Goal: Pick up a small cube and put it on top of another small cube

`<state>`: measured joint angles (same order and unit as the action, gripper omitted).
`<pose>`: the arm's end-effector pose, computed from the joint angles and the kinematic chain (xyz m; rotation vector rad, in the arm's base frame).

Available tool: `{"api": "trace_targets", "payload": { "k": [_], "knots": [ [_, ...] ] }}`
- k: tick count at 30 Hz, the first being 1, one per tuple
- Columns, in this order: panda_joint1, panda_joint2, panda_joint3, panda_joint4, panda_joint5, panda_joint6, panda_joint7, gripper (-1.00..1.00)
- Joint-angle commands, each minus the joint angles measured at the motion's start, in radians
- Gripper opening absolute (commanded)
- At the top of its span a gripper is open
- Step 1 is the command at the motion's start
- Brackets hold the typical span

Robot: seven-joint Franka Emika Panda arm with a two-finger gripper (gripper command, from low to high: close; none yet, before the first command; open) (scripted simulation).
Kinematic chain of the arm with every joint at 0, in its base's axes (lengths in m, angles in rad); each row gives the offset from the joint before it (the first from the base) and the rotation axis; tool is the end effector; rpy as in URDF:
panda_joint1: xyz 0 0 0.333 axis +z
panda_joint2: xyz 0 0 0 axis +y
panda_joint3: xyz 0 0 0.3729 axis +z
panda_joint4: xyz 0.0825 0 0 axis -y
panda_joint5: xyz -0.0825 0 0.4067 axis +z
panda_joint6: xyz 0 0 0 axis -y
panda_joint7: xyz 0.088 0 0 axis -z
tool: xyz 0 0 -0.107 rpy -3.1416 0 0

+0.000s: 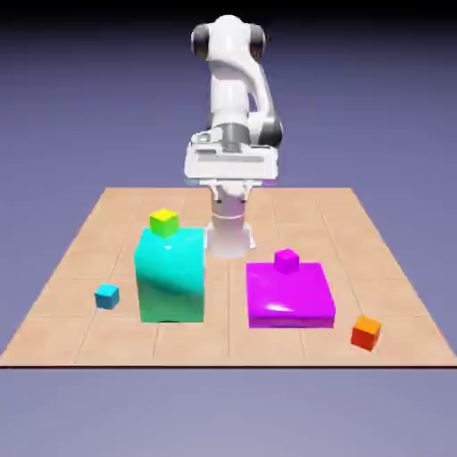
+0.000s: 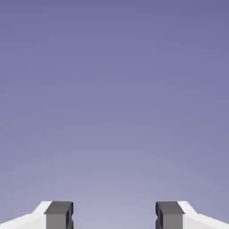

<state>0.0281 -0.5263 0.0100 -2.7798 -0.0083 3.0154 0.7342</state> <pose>0.3888 0.0157 0.4876 -2.5311 0.9062 -1.0024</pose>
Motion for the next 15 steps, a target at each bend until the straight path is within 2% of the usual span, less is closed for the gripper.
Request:
{"api": "trace_targets", "payload": {
  "k": [1, 15],
  "knots": [
    [0.013, 0.036, 0.008, 0.025, -0.007, -0.018, -0.006, 0.00],
    [0.200, 0.544, 0.124, 0.375, -0.103, -0.269, -0.085, 0.00]
  ]
}}
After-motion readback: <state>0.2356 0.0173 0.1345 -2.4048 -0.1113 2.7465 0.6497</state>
